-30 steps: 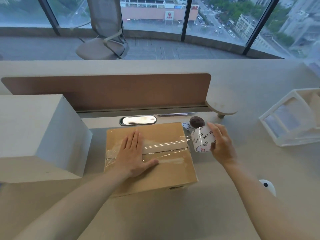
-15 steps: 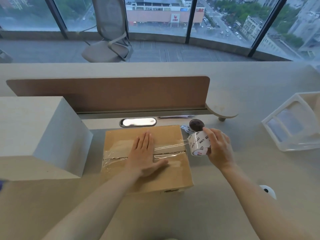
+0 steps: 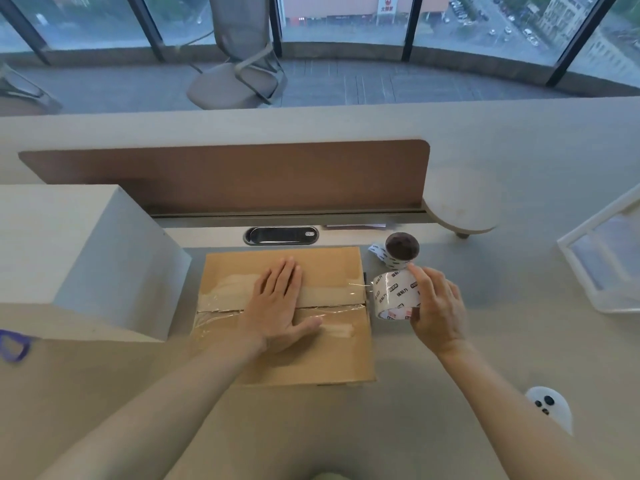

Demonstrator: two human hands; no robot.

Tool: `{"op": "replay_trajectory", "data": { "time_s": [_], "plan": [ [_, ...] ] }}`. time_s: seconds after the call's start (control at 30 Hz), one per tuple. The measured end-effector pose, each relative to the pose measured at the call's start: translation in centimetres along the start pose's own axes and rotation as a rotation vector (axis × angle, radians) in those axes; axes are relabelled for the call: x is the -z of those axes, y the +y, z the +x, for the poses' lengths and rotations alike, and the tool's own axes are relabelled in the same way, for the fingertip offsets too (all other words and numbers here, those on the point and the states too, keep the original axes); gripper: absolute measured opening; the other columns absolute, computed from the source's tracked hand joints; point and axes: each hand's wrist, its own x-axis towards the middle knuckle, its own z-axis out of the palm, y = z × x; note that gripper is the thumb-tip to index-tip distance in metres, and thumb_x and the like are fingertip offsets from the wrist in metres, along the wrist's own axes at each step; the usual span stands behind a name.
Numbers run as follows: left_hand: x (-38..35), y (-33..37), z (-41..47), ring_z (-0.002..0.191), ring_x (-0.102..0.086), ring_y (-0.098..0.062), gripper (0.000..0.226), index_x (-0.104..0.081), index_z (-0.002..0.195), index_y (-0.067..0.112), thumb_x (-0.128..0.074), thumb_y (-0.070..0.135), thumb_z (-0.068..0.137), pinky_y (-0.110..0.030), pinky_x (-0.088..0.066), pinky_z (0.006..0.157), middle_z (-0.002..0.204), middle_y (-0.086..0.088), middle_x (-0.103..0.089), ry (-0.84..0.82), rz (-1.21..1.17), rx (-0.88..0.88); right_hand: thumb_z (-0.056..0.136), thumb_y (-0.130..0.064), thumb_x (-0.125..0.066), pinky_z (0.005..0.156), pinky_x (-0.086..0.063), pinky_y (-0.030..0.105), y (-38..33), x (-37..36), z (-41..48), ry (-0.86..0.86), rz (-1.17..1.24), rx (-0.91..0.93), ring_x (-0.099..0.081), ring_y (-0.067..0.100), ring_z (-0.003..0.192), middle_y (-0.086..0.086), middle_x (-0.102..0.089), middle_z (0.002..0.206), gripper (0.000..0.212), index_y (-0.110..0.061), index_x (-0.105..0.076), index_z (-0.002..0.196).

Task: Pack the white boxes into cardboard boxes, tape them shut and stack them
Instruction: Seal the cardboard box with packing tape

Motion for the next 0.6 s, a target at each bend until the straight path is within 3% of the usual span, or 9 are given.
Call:
{"op": "replay_trajectory", "data": {
  "time_s": [0.17, 0.23, 0.33, 0.43, 0.6],
  "plan": [
    [1.4, 2.6, 0.9, 0.153, 0.014, -0.02, 0.117, -0.003, 0.16, 0.01, 0.015, 0.087, 0.073, -0.041, 0.013, 0.123, 0.168, -0.006, 0.006, 0.061, -0.074, 0.049, 0.06, 0.002, -0.08, 0.087, -0.048, 0.043, -0.6, 1.1, 1.0, 0.052, 0.057, 0.063, -0.057, 0.033, 0.101, 0.015, -0.055, 0.121, 0.084, -0.011, -0.045, 0.135],
    [1.6, 4.5, 2.8, 0.153, 0.013, -0.016, 0.112, -0.006, 0.16, 0.011, 0.013, 0.085, 0.077, -0.039, 0.012, 0.123, 0.168, -0.003, 0.004, 0.123, -0.183, 0.071, 0.061, 0.0, -0.079, 0.086, -0.049, 0.044, -0.5, 1.2, 1.0, 0.049, 0.06, 0.068, -0.058, 0.034, 0.101, 0.015, -0.055, 0.122, 0.083, -0.012, -0.044, 0.136],
    [1.5, 6.3, 5.3, 0.153, 0.014, -0.012, 0.097, -0.004, 0.16, 0.015, 0.003, 0.077, 0.086, -0.038, 0.009, 0.123, 0.168, 0.002, 0.006, 0.173, -0.34, 0.255, 0.064, -0.001, -0.07, 0.085, -0.05, 0.045, -0.6, 1.1, 0.5, 0.056, 0.029, 0.079, -0.057, 0.034, 0.1, 0.015, -0.055, 0.122, 0.078, -0.012, -0.043, 0.136],
    [1.0, 7.1, 6.7, 0.154, 0.006, -0.016, 0.09, -0.008, 0.16, 0.015, 0.002, 0.071, 0.091, -0.04, 0.002, 0.125, 0.168, -0.002, -0.004, 0.193, -0.267, 0.393, 0.06, 0.003, -0.071, 0.085, -0.05, 0.046, -0.2, 0.7, 0.3, 0.044, 0.006, 0.077, -0.058, 0.036, 0.099, 0.016, -0.057, 0.12, 0.082, -0.013, -0.043, 0.135],
    [0.5, 7.8, 7.2, 0.153, -0.005, -0.024, 0.085, -0.015, 0.158, 0.015, -0.006, 0.07, 0.093, -0.044, -0.005, 0.124, 0.165, -0.006, -0.02, 0.21, -0.126, 0.426, 0.057, 0.005, -0.073, 0.085, -0.048, 0.045, 1.2, -0.4, 0.1, 0.025, -0.009, 0.094, -0.057, 0.036, 0.096, 0.015, -0.056, 0.119, 0.087, -0.013, -0.043, 0.136]
  ]
}}
